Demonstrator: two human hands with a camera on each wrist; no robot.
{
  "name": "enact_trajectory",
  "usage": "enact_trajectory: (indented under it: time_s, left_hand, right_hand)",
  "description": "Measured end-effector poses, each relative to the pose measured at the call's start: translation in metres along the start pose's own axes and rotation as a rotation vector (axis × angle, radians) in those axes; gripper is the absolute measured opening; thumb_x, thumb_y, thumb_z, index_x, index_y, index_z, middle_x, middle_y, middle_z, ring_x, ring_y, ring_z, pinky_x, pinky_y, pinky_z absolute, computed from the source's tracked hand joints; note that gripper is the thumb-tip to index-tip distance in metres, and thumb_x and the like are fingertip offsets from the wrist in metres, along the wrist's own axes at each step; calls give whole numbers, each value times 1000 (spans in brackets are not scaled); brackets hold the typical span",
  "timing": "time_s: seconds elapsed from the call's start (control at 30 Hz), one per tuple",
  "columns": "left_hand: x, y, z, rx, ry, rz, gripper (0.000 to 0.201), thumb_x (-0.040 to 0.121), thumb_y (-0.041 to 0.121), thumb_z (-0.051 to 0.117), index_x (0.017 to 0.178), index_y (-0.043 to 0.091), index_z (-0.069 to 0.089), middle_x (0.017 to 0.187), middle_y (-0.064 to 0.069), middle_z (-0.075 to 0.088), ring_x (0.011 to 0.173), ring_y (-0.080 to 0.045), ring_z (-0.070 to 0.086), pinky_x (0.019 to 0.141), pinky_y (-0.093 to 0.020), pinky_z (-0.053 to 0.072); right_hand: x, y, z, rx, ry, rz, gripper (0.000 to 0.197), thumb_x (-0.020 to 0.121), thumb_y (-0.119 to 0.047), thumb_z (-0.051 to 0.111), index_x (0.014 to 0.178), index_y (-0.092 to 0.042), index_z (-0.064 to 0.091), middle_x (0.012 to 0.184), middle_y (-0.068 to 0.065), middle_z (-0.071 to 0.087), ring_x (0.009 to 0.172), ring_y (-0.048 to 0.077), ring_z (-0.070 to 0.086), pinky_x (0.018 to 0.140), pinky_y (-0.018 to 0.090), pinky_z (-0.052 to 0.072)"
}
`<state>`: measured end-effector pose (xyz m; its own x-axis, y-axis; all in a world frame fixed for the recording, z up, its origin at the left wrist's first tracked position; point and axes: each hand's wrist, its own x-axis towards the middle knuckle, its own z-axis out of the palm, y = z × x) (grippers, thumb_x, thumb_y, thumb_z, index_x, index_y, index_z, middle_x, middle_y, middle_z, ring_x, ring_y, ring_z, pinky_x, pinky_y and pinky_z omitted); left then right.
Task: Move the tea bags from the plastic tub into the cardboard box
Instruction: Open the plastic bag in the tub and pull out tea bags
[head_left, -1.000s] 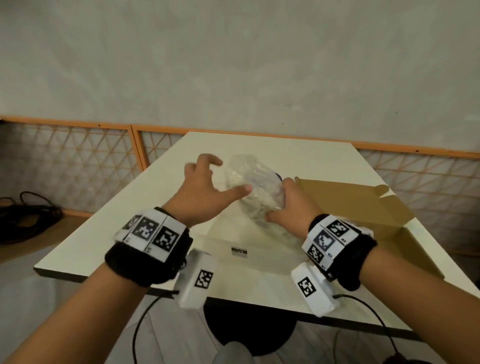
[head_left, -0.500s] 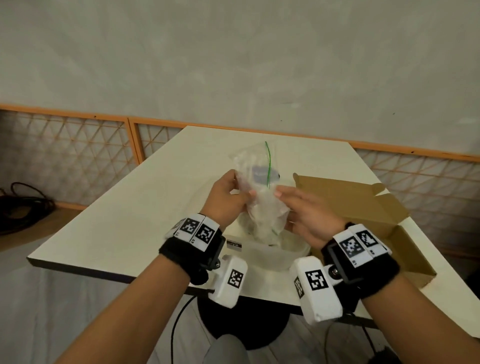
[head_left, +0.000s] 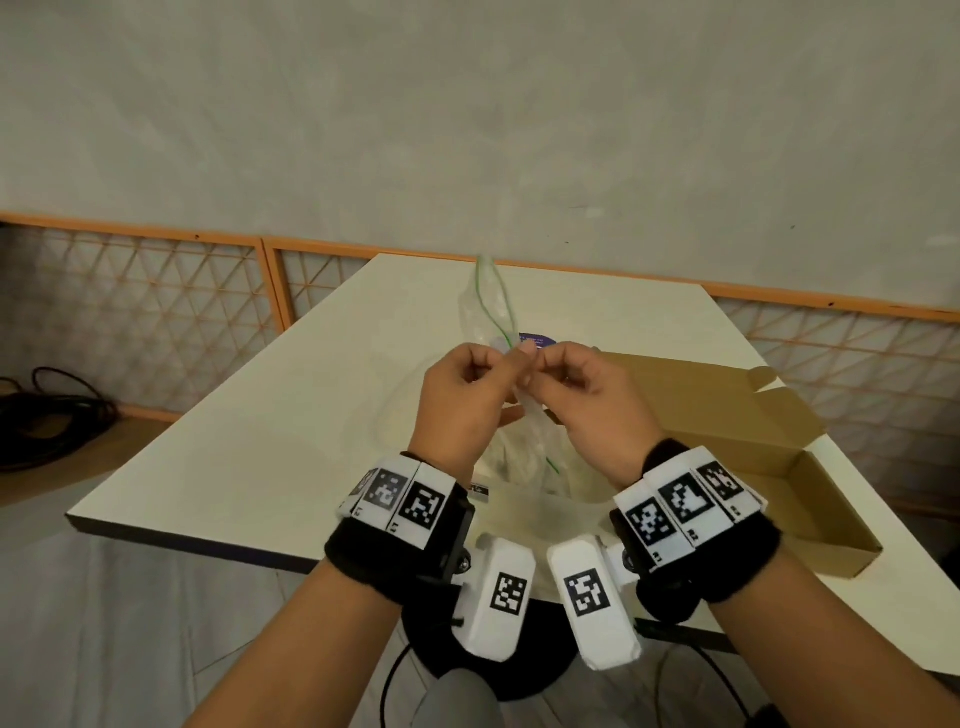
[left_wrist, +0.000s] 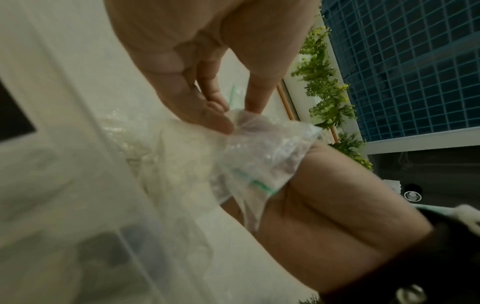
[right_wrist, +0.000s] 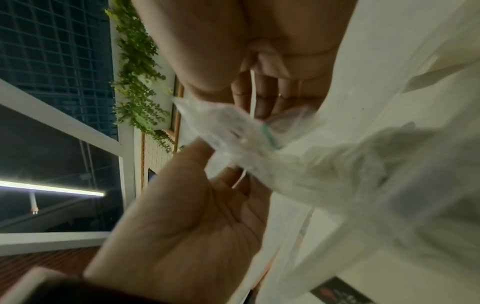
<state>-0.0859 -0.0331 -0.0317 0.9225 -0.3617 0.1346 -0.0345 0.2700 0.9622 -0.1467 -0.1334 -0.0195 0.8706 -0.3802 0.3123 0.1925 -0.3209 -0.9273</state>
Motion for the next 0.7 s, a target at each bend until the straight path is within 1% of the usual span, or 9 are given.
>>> enact_trajectory:
  time_s: [0.07, 0.17, 0.3, 0.37, 0.43, 0.5, 0.6, 0.67, 0.7]
  left_hand:
    - [-2, 1, -1, -59, -28, -8, 19, 84, 26, 70, 82, 12, 58, 92, -16, 61, 78, -18, 63, 63, -22, 53]
    - [-5, 0, -2, -150, -85, -54, 14, 86, 20, 68, 93, 10, 63, 96, -13, 62, 82, -17, 63, 64, -19, 53]
    - [-5, -1, -3, -147, -123, -80, 5, 88, 14, 64, 89, 10, 66, 89, -7, 64, 75, -11, 62, 61, -17, 52]
    - [-4, -2, -3, -160, -132, -87, 6, 90, 12, 61, 85, 12, 64, 83, -1, 65, 72, -7, 62, 61, -18, 52]
    - [-3, -5, -3, -236, -127, -97, 11, 92, 11, 58, 82, 13, 62, 81, 1, 65, 75, -8, 61, 64, -19, 53]
    - [-1, -8, -5, -388, -119, -131, 15, 94, 10, 52, 81, 12, 59, 82, -1, 65, 77, -12, 62, 67, -22, 55]
    - [1, -9, -15, -640, -136, -230, 16, 99, 10, 43, 95, 6, 57, 95, -10, 66, 83, -18, 65, 75, -27, 57]
    - [2, -11, -20, -763, -134, -278, 22, 100, 8, 36, 106, 0, 56, 102, -16, 67, 84, -21, 70, 77, -31, 58]
    - [2, -12, -20, -795, -125, -292, 25, 100, 6, 34, 108, -2, 56, 100, -17, 68, 81, -22, 71, 75, -33, 59]
  right_hand:
    - [1, -4, -5, 20, -37, 37, 12, 85, -8, 63, 76, -15, 64, 71, -4, 63, 56, -3, 56, 55, 11, 45]
    - [4, -9, -15, 202, -101, 155, 5, 83, -4, 64, 80, -7, 65, 75, 3, 68, 67, 8, 65, 62, 18, 52]
    - [4, -12, -25, 284, -159, 260, 7, 82, -2, 63, 77, -6, 65, 70, -1, 70, 66, 8, 67, 60, 18, 53]
    - [6, -13, -26, 306, -161, 296, 9, 82, -1, 62, 76, -7, 65, 68, -1, 70, 62, 8, 66, 58, 18, 53]
    - [9, -12, -28, 320, -91, 325, 9, 83, -1, 62, 76, -6, 65, 65, 0, 69, 58, 10, 63, 55, 18, 53]
    - [16, -12, -36, 286, 61, 351, 9, 83, 1, 62, 75, -4, 63, 63, 3, 67, 55, 12, 64, 49, 18, 52]
    - [28, -8, -52, 365, 249, 408, 11, 87, 4, 57, 77, 0, 57, 75, 13, 61, 65, 19, 61, 53, 23, 58]
    - [34, -6, -59, 496, 270, 446, 13, 92, 1, 50, 80, -2, 51, 82, 16, 60, 73, 21, 60, 54, 26, 58]
    - [35, -6, -59, 562, 250, 464, 14, 94, -1, 46, 81, -3, 48, 85, 17, 61, 76, 22, 61, 53, 27, 58]
